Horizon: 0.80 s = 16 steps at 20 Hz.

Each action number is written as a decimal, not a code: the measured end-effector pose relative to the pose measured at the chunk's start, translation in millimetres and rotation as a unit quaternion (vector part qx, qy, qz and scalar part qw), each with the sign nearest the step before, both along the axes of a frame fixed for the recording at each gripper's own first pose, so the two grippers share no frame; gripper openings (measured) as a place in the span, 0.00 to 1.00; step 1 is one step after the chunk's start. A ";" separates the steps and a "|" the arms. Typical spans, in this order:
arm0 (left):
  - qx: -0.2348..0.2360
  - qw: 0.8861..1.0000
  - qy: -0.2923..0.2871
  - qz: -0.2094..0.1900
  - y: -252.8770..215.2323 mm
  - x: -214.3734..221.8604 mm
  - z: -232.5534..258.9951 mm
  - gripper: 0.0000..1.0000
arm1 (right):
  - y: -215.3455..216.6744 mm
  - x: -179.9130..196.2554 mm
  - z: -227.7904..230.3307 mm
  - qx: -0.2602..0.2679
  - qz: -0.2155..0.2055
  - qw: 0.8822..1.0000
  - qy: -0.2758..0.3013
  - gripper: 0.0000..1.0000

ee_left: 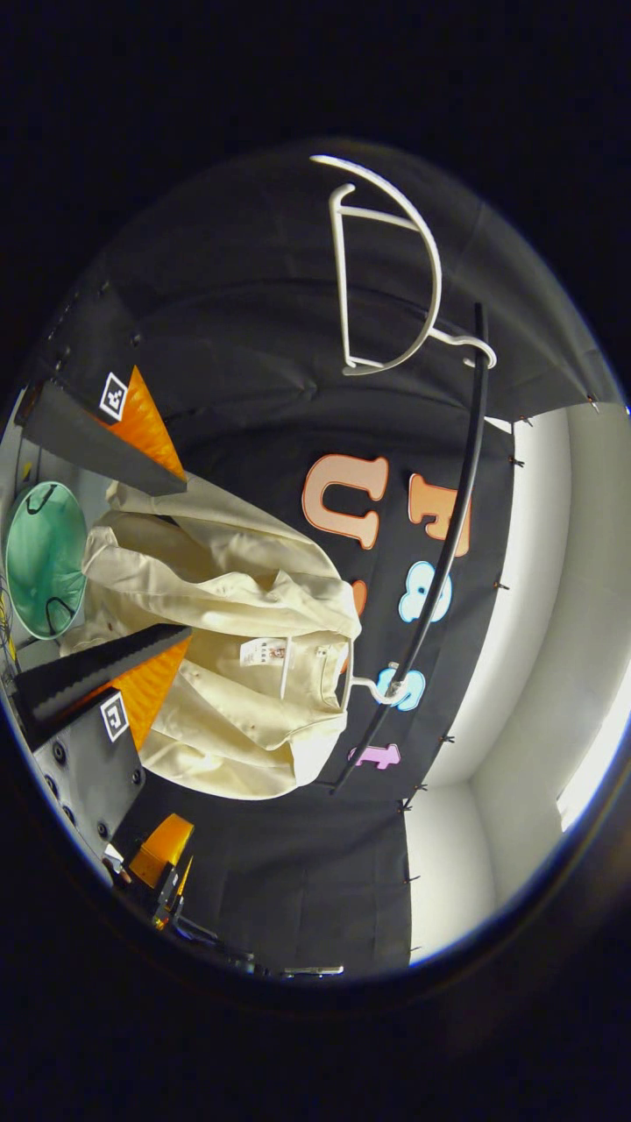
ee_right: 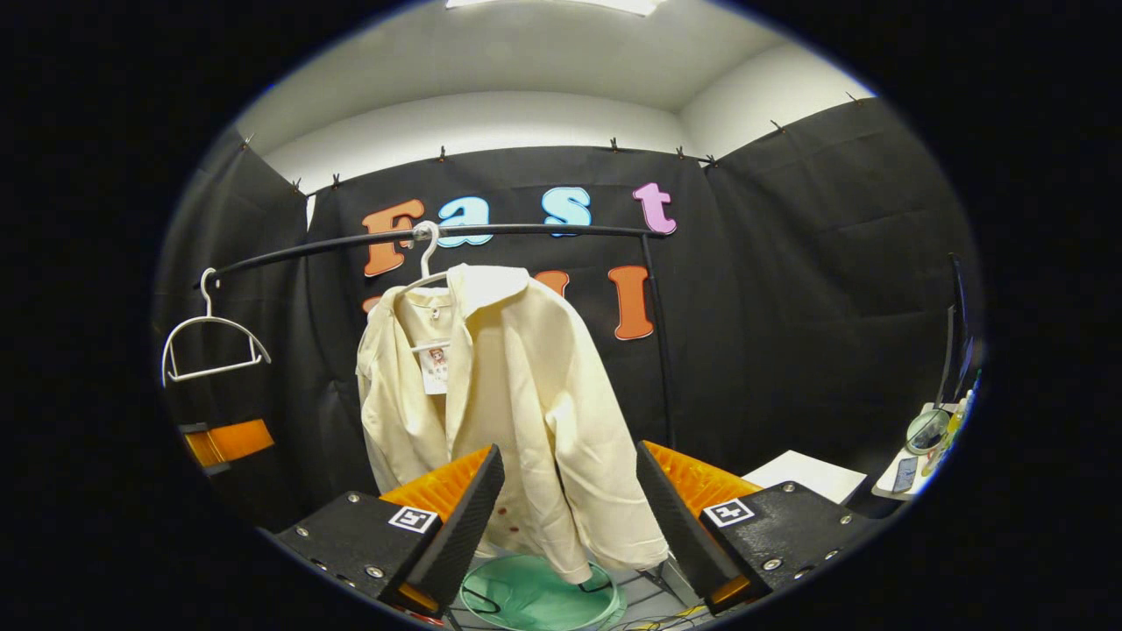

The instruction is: Grasp the clothes on the hanger with both hands and then place them into the laundry hamper below.

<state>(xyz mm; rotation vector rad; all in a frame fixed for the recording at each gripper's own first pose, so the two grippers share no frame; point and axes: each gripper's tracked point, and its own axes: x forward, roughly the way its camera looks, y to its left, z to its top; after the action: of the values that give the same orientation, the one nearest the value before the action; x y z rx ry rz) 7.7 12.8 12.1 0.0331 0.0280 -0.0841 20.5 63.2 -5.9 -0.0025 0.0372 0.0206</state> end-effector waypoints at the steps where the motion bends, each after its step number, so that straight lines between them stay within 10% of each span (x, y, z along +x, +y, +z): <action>1: -0.002 1.000 0.002 0.000 -0.2 0.1 -1.0 1.00 | 8.2 5.6 0.0 0.000 0.004 1.000 0.001 0.95; 16: -0.010 1.000 0.015 0.017 30.0 17.4 5.8 1.00 | 107.0 108.3 13.3 0.014 0.047 0.999 0.001 0.61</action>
<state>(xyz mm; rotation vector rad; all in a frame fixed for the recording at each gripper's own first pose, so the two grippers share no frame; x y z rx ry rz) 25.1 42.8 17.9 0.0104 0.0569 -0.0507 128.8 170.2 7.4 0.0238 0.0390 0.1144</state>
